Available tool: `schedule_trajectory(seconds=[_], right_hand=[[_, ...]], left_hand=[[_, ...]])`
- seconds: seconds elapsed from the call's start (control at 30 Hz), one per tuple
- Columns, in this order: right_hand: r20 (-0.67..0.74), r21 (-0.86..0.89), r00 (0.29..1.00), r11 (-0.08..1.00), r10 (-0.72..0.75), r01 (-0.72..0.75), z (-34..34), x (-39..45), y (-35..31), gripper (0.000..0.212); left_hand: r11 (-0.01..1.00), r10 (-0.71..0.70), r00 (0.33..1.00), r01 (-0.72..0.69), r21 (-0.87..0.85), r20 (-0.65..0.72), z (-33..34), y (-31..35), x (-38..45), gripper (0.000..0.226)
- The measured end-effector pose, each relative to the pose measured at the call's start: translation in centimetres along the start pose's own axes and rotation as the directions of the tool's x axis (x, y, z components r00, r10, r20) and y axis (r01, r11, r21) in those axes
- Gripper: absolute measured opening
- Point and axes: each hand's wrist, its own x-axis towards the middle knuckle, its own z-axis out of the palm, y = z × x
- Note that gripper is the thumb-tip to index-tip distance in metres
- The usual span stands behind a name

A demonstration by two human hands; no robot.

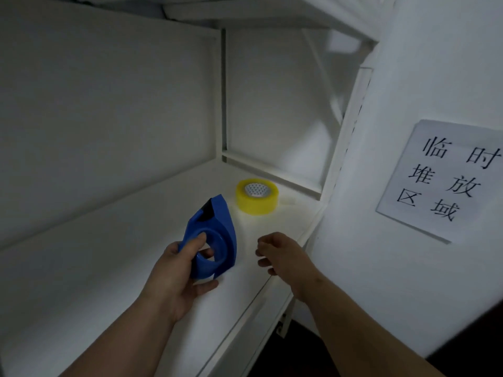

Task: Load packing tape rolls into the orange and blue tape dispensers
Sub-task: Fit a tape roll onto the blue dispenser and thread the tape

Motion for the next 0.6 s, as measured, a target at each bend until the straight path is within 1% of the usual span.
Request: schedule_trajectory(seconds=[0.03,0.1,0.17,0.27,0.33,0.4,0.47,0.5,0.53,0.6], right_hand=[[-0.018,-0.034,1.000,0.999,-0.011,0.010,-0.6,1.3,0.0,0.020],[-0.052,-0.171,0.995,0.983,-0.084,0.074,-1.4,4.3,-0.2,0.025],[-0.044,-0.328,0.983,0.932,-0.178,0.154,-2.2,7.6,-0.4,0.029],[0.015,-0.566,0.949,0.779,-0.315,0.268,-3.4,12.6,-0.6,0.034],[0.034,-0.663,0.911,0.673,-0.410,0.328,-4.2,15.3,-0.4,0.038],[0.100,-0.739,0.864,0.545,-0.494,0.397,-4.9,17.6,-0.3,0.046],[0.213,-0.781,0.826,0.418,-0.521,0.465,-5.5,19.7,-0.2,0.053],[0.270,-0.791,0.817,0.366,-0.510,0.490,-5.6,20.7,-0.3,0.057],[0.317,-0.801,0.818,0.327,-0.480,0.502,-5.6,21.5,-0.3,0.059],[0.373,-0.820,0.841,0.284,-0.391,0.496,-5.4,23.0,-0.3,0.063]], left_hand=[[1.000,0.004,1.000,-0.004,0.015,-0.019,0.6,0.1,1.0,0.020],[0.998,0.033,0.998,-0.030,0.049,-0.060,1.8,0.3,2.8,0.022],[0.994,0.086,0.990,-0.077,0.083,-0.116,3.1,0.5,4.4,0.025],[0.984,0.151,0.968,-0.126,0.129,-0.201,5.0,0.5,6.5,0.019],[0.979,0.171,0.957,-0.139,0.147,-0.234,6.4,0.5,7.5,0.018],[0.978,0.186,0.936,-0.146,0.152,-0.298,7.6,0.3,8.4,0.018],[0.976,0.200,0.910,-0.151,0.158,-0.364,8.6,0.2,8.9,0.022],[0.975,0.202,0.897,-0.149,0.163,-0.394,9.0,0.1,9.1,0.025],[0.976,0.203,0.884,-0.147,0.162,-0.420,9.2,0.0,9.2,0.028],[0.978,0.201,0.863,-0.152,0.141,-0.464,9.4,-0.2,9.2,0.031]])
